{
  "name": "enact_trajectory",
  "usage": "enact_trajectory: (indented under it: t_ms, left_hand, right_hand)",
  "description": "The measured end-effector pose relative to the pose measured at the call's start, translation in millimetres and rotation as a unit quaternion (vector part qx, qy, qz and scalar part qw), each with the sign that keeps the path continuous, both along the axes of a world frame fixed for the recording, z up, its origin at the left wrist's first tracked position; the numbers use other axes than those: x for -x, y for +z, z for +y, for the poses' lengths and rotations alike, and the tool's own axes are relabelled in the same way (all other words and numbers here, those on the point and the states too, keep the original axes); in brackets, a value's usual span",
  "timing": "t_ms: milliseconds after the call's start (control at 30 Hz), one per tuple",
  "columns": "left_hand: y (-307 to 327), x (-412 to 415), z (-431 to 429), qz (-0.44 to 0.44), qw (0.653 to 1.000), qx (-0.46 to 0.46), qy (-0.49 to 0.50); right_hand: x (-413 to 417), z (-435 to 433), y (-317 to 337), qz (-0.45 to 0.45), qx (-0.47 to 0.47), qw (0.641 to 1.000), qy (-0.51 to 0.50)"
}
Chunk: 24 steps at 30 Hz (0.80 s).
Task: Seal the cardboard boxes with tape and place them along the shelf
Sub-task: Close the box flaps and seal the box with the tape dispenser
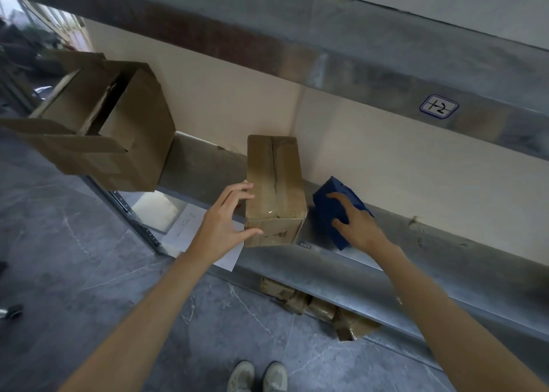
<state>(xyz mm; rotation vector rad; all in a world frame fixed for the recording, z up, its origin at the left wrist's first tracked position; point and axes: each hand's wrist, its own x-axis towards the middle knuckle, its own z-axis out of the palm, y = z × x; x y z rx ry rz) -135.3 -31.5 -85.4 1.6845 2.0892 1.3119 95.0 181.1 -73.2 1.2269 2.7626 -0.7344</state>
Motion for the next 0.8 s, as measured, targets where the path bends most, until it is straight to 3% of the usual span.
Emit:
enact_trajectory:
  t_ms: [267, 433, 600, 700, 800]
  left_hand:
    - [-1.6, 2.3, 0.9, 0.007, 1.000, -0.006, -0.007]
    - [-5.2, 1.8, 0.9, -0.002, 1.000, -0.012, -0.007]
    - [-4.9, 1.2, 0.0, -0.004, 1.000, -0.011, -0.007]
    - [-4.2, 1.7, -0.3, -0.005, 1.000, -0.009, -0.015]
    - [-1.7, 3.7, -2.3, 0.010, 1.000, -0.004, -0.018]
  right_hand:
    - [6.9, 17.6, -24.0, -0.008, 0.036, 0.999, 0.009]
    - [6.0, 11.9, -17.6, -0.087, -0.077, 0.993, 0.034]
    - [6.5, 1.9, -6.5, -0.100, -0.165, 0.981, 0.025]
    - [2.7, -7.3, 6.6, -0.070, -0.219, 0.973, 0.008]
    - [0.3, -21.5, 22.3, 0.068, -0.194, 0.979, 0.003]
